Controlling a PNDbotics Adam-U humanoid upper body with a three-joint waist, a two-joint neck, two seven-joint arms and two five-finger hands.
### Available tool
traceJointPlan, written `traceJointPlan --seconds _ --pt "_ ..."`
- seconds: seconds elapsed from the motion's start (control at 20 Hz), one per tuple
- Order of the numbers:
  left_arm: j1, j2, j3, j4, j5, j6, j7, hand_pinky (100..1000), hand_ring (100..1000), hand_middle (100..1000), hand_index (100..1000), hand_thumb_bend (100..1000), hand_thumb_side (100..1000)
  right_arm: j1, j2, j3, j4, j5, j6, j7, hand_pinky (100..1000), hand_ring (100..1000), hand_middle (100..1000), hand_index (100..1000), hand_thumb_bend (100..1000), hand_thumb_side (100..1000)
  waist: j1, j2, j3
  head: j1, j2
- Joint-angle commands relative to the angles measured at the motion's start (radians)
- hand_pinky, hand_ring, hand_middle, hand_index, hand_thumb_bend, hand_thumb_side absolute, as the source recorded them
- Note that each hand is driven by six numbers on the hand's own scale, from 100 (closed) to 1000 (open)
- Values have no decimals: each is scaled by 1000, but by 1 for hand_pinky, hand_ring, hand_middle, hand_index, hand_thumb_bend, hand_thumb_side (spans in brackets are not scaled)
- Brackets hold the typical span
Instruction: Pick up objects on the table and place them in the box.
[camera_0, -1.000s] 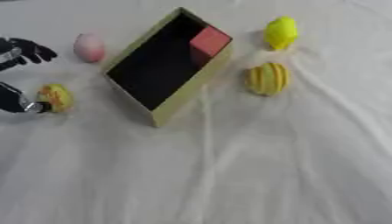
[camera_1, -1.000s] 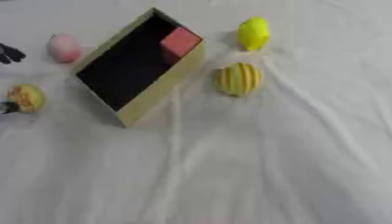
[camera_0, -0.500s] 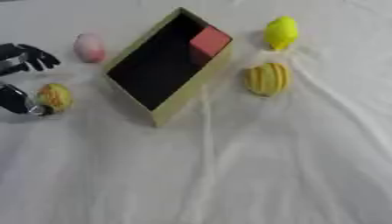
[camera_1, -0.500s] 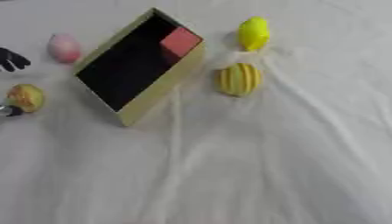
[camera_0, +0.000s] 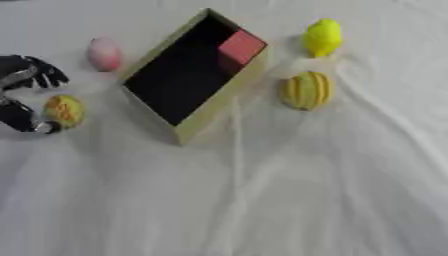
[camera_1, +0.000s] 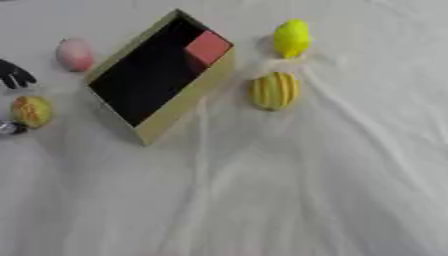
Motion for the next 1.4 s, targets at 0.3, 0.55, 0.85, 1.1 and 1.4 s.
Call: traceJointPlan --seconds 0.3,0.55,0.85,1.1,1.4 --pt "-24 15 -1 1 2 -4 39 632 609 576 723 474 100 -2 -12 -7 -15 -5 4 3 888 828 685 856 100 689 -2 -17 -2 7 -3" --pt "-33 11 -17 21 -66 -15 34 609 588 560 695 501 100 1 -8 -7 -15 -11 8 3 889 828 681 857 100 690 -2 -17 -3 9 -1" --pt "-35 4 -20 21 -122 -32 16 567 514 478 612 404 100 6 -7 -10 -15 -20 10 0 891 827 676 857 100 691 -3 -18 -2 10 1" --pt "-39 2 -20 1 -116 -35 28 553 497 456 588 386 100 9 -6 -11 -15 -26 14 -1 889 824 672 858 100 691 -2 -19 -2 9 2" --pt "-43 7 -1 -71 -84 -22 24 543 487 454 586 374 100 14 -9 -15 -15 -25 13 -5 889 822 668 857 100 691 -2 -21 -2 2 2"
